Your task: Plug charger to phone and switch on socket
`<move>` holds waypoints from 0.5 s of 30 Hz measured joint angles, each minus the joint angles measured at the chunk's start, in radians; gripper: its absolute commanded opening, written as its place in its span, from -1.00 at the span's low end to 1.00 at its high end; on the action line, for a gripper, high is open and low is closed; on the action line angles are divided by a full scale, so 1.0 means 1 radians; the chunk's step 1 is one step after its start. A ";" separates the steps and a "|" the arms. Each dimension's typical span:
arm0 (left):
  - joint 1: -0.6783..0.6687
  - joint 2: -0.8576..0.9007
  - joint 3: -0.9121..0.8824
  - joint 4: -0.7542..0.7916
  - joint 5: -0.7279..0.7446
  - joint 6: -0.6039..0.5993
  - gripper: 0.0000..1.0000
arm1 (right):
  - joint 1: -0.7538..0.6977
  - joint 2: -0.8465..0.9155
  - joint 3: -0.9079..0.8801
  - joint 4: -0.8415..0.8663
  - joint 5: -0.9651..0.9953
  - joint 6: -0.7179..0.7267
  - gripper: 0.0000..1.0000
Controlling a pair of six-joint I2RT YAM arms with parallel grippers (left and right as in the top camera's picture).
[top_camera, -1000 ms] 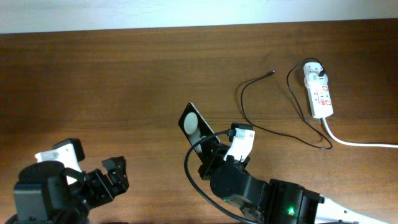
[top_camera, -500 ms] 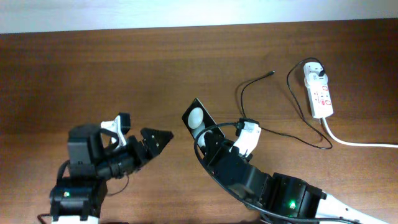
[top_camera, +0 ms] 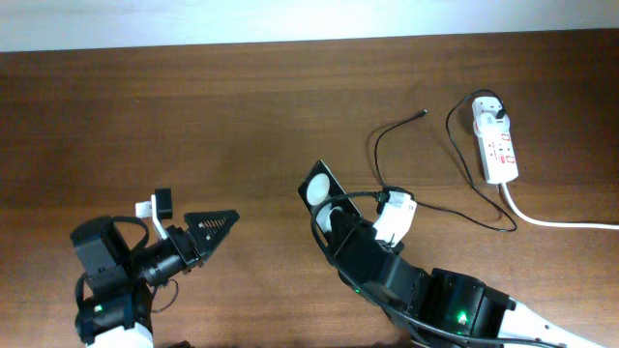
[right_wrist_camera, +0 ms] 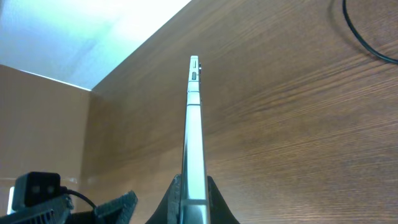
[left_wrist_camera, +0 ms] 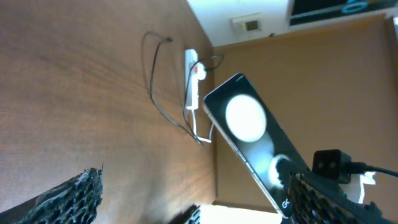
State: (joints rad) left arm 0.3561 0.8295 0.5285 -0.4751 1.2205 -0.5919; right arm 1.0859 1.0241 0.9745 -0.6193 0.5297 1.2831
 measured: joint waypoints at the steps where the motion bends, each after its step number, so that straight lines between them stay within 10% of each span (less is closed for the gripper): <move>1: 0.000 0.024 -0.003 0.066 0.010 -0.015 0.98 | 0.000 0.000 0.000 -0.006 0.000 0.000 -0.92; 7: -0.224 0.171 -0.013 0.518 -0.044 -0.280 0.98 | -0.005 -0.008 0.000 -0.007 0.000 0.004 -0.92; 15: -0.148 0.306 -0.013 0.544 0.236 -0.419 0.98 | -0.005 -0.010 -0.001 0.047 0.024 0.105 -0.92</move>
State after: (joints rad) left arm 0.2081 1.1358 0.5159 0.0685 1.4567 -1.0107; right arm 1.0813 1.0142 0.9733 -0.5724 0.5541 1.3880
